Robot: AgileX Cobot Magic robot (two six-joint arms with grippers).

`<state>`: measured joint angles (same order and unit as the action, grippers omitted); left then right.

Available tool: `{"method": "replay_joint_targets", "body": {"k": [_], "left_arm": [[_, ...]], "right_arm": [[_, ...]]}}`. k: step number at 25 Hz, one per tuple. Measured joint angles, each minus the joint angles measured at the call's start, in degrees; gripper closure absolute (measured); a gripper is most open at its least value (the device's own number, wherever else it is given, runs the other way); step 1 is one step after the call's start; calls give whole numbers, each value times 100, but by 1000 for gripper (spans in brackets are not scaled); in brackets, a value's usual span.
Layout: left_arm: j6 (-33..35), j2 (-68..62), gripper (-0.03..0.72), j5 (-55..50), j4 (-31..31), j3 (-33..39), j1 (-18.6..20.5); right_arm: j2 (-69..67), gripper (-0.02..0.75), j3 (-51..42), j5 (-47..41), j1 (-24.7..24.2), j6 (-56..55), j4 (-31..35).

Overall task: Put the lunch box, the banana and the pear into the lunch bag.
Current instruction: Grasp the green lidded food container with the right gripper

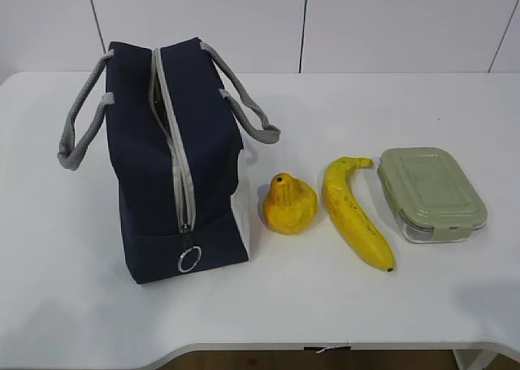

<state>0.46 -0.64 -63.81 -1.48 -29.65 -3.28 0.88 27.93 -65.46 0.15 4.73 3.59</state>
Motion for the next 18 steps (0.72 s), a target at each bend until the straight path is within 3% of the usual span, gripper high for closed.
{"method": "replay_joint_targets", "body": {"k": [18], "left_arm": [[0,0,258,0,0,0,0]], "right_arm": [[0,262,0,0,0,0,0]]}}
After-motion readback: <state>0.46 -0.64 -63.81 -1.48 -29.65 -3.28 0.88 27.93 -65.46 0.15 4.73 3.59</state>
